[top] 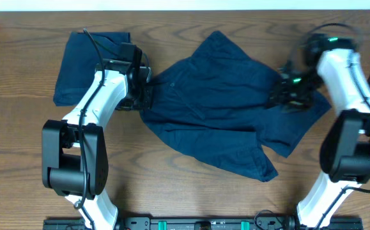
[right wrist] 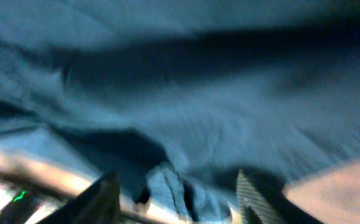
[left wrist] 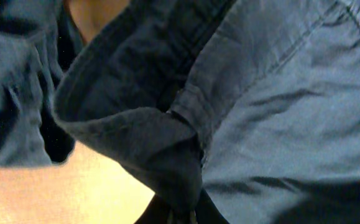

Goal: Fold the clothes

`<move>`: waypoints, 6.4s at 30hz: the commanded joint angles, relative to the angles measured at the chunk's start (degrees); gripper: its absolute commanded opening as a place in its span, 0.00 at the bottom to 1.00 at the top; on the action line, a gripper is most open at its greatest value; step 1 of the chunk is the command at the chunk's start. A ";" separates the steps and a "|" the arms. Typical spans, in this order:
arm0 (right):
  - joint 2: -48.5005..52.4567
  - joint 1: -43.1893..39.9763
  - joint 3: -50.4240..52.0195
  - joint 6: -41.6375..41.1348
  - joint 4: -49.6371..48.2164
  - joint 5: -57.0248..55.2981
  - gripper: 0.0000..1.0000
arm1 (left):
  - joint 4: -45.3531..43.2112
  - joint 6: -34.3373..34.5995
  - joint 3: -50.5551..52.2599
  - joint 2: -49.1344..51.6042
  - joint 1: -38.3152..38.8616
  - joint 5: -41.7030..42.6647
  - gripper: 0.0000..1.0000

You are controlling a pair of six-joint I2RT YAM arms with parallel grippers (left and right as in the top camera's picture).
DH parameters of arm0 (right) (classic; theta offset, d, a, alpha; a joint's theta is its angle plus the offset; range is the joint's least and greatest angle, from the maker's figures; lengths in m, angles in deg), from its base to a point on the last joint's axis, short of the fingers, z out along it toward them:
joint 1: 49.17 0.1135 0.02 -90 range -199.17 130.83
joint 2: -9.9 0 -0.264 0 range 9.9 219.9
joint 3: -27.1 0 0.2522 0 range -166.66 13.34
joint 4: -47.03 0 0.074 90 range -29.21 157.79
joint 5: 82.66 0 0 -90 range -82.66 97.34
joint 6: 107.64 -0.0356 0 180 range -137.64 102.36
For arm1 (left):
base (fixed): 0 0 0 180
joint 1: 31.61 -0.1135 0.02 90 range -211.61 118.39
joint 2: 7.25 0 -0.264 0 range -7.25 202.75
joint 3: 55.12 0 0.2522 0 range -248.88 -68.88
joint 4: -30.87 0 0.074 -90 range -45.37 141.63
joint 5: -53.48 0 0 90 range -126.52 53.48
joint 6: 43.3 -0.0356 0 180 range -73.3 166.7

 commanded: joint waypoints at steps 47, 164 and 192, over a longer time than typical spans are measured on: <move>-10.36 -1.11 17.31 -13.29 -20.72 3.39 0.68 | 10.88 2.80 -0.44 -0.79 -0.15 13.46 0.58; -25.16 -6.25 38.21 -22.14 -63.60 6.32 0.17 | -27.02 0.85 14.03 -10.64 0.20 12.66 0.17; 24.98 -1.46 -11.82 -39.91 -65.37 12.07 0.01 | -19.69 0.85 7.15 -0.74 0.17 13.09 0.33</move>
